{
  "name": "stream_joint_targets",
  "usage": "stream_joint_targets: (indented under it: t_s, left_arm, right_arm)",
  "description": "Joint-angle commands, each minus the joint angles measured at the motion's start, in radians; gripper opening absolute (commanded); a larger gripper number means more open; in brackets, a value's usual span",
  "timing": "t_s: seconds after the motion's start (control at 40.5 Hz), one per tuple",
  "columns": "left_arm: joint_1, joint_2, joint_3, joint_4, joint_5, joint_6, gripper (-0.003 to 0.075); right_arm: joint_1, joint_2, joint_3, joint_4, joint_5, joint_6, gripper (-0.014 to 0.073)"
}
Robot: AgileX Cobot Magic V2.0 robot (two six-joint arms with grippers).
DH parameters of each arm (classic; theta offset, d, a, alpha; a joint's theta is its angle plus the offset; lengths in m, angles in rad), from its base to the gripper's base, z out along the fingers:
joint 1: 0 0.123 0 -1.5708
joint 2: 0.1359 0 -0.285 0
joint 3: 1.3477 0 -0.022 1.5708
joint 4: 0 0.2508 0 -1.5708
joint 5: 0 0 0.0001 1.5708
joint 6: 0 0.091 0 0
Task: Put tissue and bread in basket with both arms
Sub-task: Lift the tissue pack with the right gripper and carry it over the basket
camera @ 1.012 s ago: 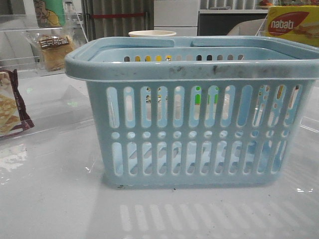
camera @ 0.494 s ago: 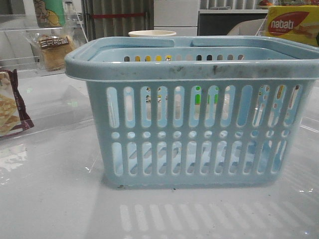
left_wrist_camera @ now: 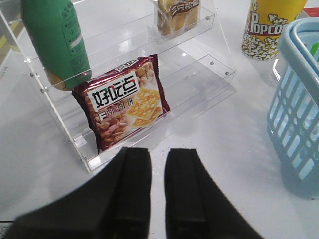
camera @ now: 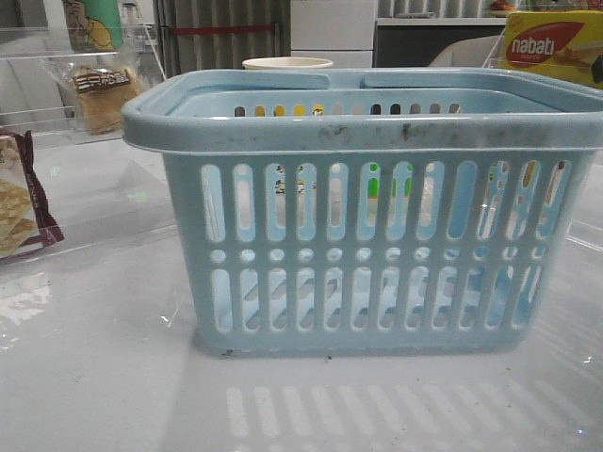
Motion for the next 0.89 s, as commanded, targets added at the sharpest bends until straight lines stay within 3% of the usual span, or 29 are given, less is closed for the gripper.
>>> stream_joint_targets:
  t_s: [0.0, 0.568, 0.864]
  left_arm:
    - [-0.002, 0.010, -0.030, -0.008, -0.080, -0.002, 0.0160]
    - [-0.002, 0.010, -0.030, -0.008, -0.080, -0.002, 0.0091]
    - [-0.002, 0.010, -0.030, -0.008, -0.080, -0.002, 0.0091]
  right_arm:
    - [-0.001, -0.059, -0.037, -0.010, -0.061, -0.001, 0.0181]
    - [0.082, -0.424, -0.046, 0.019, 0.250, -0.001, 0.0181]
    - [0.177, -0.634, -0.046, 0.333, 0.352, -0.001, 0.0181]
